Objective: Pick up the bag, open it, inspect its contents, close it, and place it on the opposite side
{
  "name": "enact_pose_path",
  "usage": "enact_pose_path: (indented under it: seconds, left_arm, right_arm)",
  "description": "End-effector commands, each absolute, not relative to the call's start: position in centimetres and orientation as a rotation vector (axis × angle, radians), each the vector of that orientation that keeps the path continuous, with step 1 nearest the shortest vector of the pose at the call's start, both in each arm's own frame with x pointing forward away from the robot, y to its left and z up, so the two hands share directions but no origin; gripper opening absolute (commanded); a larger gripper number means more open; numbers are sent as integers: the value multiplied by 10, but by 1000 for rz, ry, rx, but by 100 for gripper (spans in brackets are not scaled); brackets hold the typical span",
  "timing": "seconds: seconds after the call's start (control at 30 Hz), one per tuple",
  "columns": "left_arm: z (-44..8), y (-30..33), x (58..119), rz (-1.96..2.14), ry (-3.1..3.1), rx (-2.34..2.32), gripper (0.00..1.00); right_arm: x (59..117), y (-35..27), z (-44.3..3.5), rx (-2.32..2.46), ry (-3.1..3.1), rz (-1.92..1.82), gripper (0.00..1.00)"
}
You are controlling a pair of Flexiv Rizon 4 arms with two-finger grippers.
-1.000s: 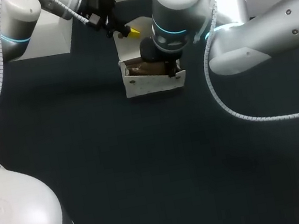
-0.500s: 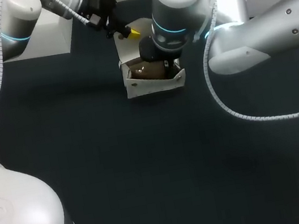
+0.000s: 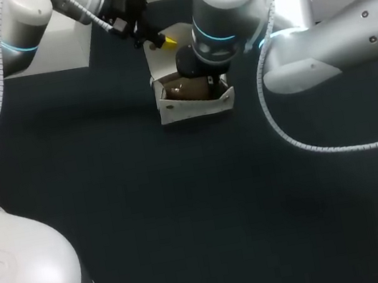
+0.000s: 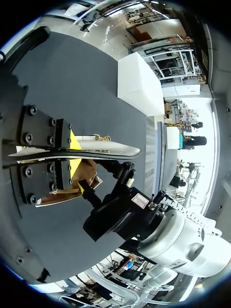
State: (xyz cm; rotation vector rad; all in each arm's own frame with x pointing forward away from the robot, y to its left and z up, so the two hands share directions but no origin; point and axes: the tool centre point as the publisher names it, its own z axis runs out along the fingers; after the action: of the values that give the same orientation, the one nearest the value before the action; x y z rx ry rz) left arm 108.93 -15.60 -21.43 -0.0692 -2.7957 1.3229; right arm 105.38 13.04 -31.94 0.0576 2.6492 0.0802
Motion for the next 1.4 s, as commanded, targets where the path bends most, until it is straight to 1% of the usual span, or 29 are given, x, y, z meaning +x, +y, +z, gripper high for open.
enact_pose_path:
  seconds: [0.03, 0.2, 0.23, 0.27, 0.3, 0.33, 0.47, 0.67, 0.87, 1.03, 1.27, 1.4]
  left_arm:
    - [-213, -155, 1091, 1326, -2790, -74, 0]
    - [-213, -155, 1090, 1329, -2795, -90, 0]
    - [-213, -155, 1090, 1331, -2796, -96, 0]
    - [-213, -155, 1089, 1333, -2803, -109, 0]
    - [-213, -156, 1088, 1333, -2809, -117, 0]
    - [-212, -156, 1087, 1333, -2809, -118, 0]
    - [-214, -157, 1085, 1338, -2835, -140, 0]
    - [-220, -159, 1083, 1340, -2883, -194, 0]
    - [-230, -163, 1086, 1335, -2934, -216, 0]
    - [-241, -165, 1095, 1331, -3015, -204, 0]
    - [-253, -156, 1116, 1438, -3044, -135, 0]
    - [-261, -152, 1127, 1444, -3113, -149, 0]
  right_arm:
    - [1056, 128, -329, 56, 2648, 80, 100]
    - [1057, 127, -327, 60, 2641, 83, 100]
    - [1057, 126, -325, 62, 2635, 85, 90]
    - [1057, 126, -322, 64, 2628, 88, 70]
    - [1057, 125, -320, 65, 2619, 86, 57]
    - [1057, 125, -317, 69, 2609, 86, 50]
    - [1057, 121, -301, 81, 2558, 86, 45]
    - [1054, 118, -277, 92, 2482, 70, 40]
    - [1047, 117, -260, 92, 2428, 59, 38]
    - [1039, 118, -251, 89, 2396, 47, 38]
    - [1029, 120, -248, 66, 2381, 34, 38]
    - [1024, 121, -251, 61, 2383, 32, 34]
